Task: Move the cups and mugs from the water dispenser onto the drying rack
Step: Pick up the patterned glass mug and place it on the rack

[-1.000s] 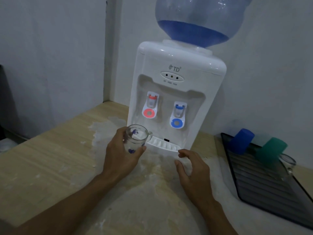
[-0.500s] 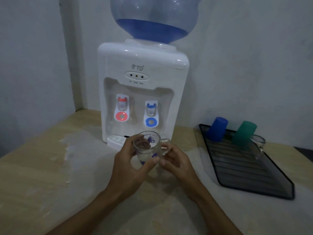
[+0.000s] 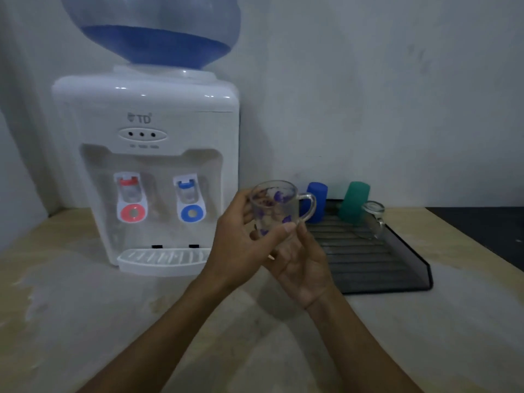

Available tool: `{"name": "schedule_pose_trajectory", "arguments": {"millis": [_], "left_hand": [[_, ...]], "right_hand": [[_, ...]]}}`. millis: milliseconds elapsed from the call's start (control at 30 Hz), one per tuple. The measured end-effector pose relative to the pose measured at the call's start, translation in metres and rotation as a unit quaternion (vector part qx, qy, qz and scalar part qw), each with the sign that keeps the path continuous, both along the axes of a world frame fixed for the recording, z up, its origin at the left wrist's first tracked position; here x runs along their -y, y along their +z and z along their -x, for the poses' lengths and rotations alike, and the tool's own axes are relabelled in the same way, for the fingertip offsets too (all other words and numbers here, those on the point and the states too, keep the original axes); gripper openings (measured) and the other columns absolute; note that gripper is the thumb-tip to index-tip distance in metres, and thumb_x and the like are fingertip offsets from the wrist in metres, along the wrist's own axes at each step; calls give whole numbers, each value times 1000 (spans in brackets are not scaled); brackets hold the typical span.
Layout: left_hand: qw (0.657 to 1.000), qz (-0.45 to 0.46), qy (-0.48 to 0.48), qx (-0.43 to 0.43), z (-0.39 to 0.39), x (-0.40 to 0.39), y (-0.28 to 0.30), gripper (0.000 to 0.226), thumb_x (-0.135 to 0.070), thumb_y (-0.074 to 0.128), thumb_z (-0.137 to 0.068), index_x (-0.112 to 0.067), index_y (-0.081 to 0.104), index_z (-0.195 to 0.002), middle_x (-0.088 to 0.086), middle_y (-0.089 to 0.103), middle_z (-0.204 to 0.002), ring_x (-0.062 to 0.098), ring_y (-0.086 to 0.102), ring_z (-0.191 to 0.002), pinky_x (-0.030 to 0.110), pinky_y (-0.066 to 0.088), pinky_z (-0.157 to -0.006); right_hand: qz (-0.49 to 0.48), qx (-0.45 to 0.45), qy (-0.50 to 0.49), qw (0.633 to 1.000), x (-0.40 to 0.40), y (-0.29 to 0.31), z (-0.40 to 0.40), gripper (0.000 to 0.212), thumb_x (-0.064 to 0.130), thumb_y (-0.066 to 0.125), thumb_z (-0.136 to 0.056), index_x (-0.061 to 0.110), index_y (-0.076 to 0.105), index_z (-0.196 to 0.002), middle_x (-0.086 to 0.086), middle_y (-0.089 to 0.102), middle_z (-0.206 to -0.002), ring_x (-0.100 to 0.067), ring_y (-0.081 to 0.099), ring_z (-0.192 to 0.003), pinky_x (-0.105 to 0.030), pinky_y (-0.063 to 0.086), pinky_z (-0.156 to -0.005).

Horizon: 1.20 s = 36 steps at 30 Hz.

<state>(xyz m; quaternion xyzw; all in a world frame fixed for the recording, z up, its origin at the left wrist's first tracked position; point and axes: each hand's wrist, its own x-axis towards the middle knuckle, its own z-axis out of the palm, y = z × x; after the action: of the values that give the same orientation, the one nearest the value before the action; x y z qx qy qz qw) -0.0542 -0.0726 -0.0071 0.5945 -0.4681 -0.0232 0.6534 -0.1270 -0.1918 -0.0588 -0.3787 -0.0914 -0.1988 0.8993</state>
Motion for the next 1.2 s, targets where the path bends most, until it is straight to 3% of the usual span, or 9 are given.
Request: {"name": "schedule_pose_trajectory", "arguments": {"millis": [100,300,367,433,533,700,800,1067,1200], "left_hand": [[999,-14,-24,16,1,23,2,59,-29,86,-81,-26,56,-132,-12,68,-123,4,68,-113,23,60,-87],[992,33,-46,-111,3,57,-29,52,-54,62,-90,-22,59,-131,-1,71,-124,12,68,-116,28,54,-98],[991,25,-38,-125,5,65,-49,37,-50,56,-96,-26,64,-123,-4,72,-119,9,67,-113,21,51,-94],[991,-19,-38,-123,7,72,-69,38,-47,56,-95,-26,64,-125,-8,71,-122,5,65,-115,17,49,-93],[986,-143,-35,-72,4,79,-93,56,-52,64,-93,-31,51,-144,-11,57,-145,8,53,-134,26,44,-107],[955,-268,-65,106,7,79,-103,79,-58,59,-95,-39,21,-161,-17,22,-168,4,21,-153,34,23,-125],[937,-297,-55,175,5,80,-107,79,-63,54,-96,-36,20,-162,-14,13,-171,5,13,-156,35,15,-128],[936,-292,-58,189,1,80,-111,82,-63,55,-95,-33,21,-163,-14,9,-172,7,13,-157,34,12,-127],[936,-293,-60,184,-1,80,-111,82,-62,55,-95,-33,21,-163,-15,8,-172,8,13,-157,33,11,-127]], "right_hand": [[-44,41,-20,998,13,3,7,58,34,68,-93,10,56,-144,-20,58,-143,-36,57,-125,-46,50,-108],[-134,89,-83,983,41,7,17,88,21,84,-82,0,38,-154,-27,46,-153,-41,56,-129,-44,54,-105],[-154,91,-107,978,49,8,24,83,18,89,-76,-1,48,-146,-28,53,-146,-44,62,-122,-44,59,-96],[-169,90,-137,972,57,6,30,79,17,93,-70,1,56,-139,-28,60,-139,-44,67,-116,-44,61,-94],[-177,84,-191,962,71,1,38,78,17,91,-71,3,57,-140,-26,60,-142,-41,65,-121,-44,60,-95],[-177,38,-292,939,92,-8,48,45,13,59,-102,4,53,-145,-24,60,-142,-35,65,-125,-43,61,-93],[-130,11,-354,926,100,-9,53,49,11,64,-99,7,51,-146,-23,57,-145,-33,69,-120,-42,59,-94],[46,-89,-479,872,109,9,72,62,4,80,-79,9,56,-136,-20,60,-136,-38,72,-110,-54,60,-90],[189,-192,-501,822,115,22,75,61,-7,81,-76,17,62,-129,-12,60,-133,-31,72,-110,-45,64,-82]]}}
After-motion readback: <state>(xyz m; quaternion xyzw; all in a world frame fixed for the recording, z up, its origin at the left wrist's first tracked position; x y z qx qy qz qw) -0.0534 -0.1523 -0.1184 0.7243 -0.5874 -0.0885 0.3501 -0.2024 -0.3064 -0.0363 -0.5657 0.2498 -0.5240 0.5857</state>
